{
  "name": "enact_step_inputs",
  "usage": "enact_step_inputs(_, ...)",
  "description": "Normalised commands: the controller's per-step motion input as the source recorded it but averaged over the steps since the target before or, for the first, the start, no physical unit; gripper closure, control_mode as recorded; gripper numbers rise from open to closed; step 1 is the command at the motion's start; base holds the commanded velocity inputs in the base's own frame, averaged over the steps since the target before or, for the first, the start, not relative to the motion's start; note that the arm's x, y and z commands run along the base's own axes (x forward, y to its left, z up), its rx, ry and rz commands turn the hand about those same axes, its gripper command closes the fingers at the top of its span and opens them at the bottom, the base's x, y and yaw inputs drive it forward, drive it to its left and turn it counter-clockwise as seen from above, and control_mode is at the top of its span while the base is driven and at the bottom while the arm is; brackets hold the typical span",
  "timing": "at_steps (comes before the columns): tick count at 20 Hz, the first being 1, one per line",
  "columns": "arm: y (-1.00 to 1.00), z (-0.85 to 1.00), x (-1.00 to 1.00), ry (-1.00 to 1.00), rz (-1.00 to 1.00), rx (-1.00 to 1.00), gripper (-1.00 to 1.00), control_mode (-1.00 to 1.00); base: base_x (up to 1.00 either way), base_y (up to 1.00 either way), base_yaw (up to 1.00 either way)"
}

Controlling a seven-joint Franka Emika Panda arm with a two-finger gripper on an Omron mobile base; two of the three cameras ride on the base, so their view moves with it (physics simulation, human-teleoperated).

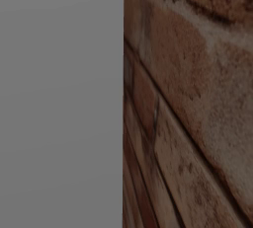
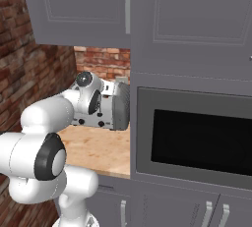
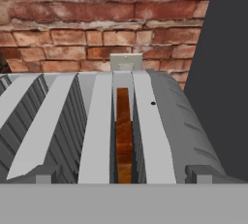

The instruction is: Start the toaster. Once the lever pops up, take the bread to the plate on the dining counter.

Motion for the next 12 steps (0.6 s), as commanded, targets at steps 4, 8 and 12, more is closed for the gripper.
enact_step_inputs(4,0.0,0.0,0.0,0.0,0.0,0.0,-1.0,-1.0,0.0,0.0,0.0)
enact_step_inputs(8,0.0,0.0,0.0,0.0,0.0,0.0,-1.0,-1.0,0.0,0.0,0.0)
enact_step_inputs(12,0.0,0.0,0.0,0.0,0.0,0.0,-1.0,-1.0,0.0,0.0,0.0)
